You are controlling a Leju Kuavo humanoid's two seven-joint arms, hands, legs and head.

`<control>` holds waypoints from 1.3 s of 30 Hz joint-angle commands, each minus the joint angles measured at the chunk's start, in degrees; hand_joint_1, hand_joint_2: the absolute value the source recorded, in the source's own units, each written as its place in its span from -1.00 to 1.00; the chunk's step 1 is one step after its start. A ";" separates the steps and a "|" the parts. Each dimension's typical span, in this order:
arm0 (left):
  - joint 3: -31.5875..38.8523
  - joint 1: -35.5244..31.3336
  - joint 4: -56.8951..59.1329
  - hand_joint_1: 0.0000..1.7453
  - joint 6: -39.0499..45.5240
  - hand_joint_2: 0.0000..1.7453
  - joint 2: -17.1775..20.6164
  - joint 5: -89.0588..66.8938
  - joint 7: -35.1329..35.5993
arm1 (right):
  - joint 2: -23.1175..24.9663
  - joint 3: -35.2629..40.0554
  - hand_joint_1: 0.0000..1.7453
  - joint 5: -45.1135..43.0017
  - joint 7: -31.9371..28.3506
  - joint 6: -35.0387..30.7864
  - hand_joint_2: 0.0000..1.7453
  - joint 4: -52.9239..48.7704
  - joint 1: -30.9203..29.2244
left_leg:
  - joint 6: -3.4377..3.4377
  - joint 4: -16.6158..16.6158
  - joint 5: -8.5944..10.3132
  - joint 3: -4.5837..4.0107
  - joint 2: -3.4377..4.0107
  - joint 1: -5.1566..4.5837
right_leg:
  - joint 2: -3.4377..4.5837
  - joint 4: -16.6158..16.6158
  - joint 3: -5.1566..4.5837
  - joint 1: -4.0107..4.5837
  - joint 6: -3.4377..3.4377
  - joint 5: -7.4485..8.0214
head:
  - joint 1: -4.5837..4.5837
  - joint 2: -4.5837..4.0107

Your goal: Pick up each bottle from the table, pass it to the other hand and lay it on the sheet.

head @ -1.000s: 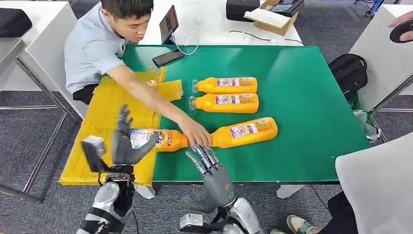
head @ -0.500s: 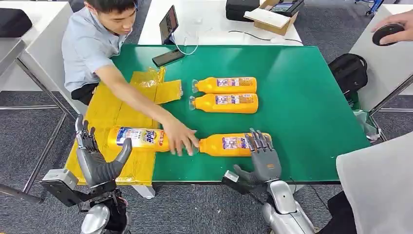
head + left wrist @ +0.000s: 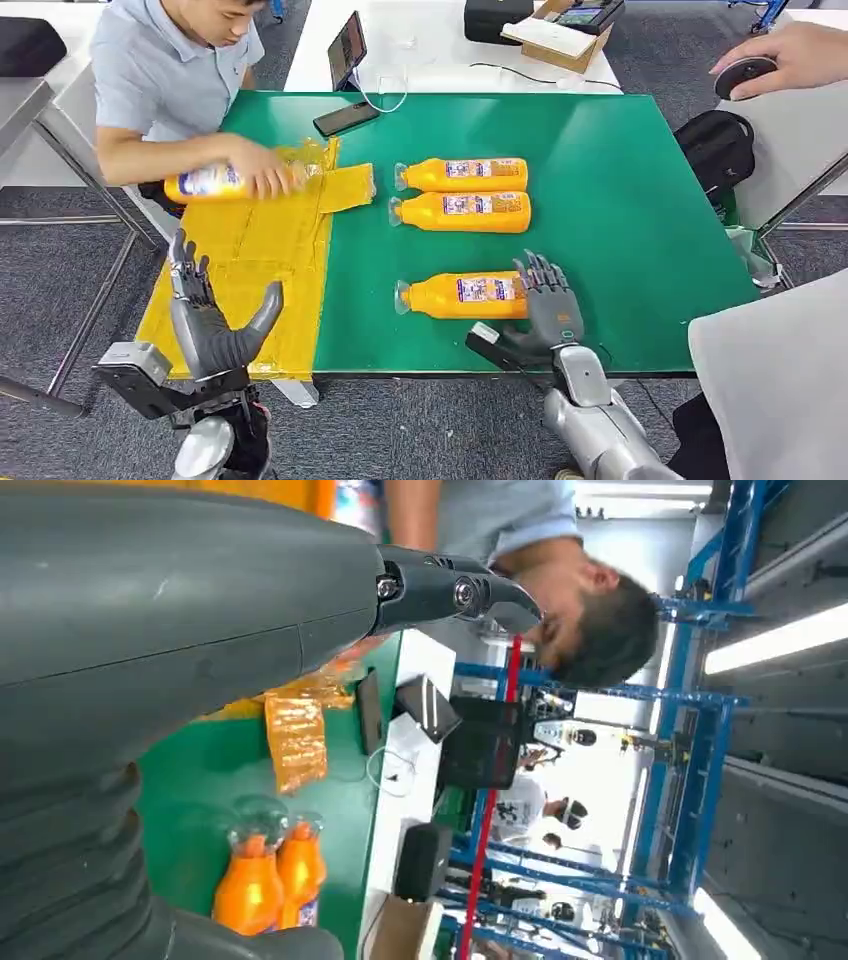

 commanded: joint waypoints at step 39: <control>-6.09 -3.81 14.14 -1.00 -6.71 1.00 1.43 6.95 10.70 | 5.47 -5.97 0.98 -26.92 -17.32 20.29 1.00 8.30 -2.85 | 0.02 -0.18 -0.04 1.01 0.14 0.12 | 0.03 -0.34 0.89 0.13 -0.12 0.00 | 0.04 0.00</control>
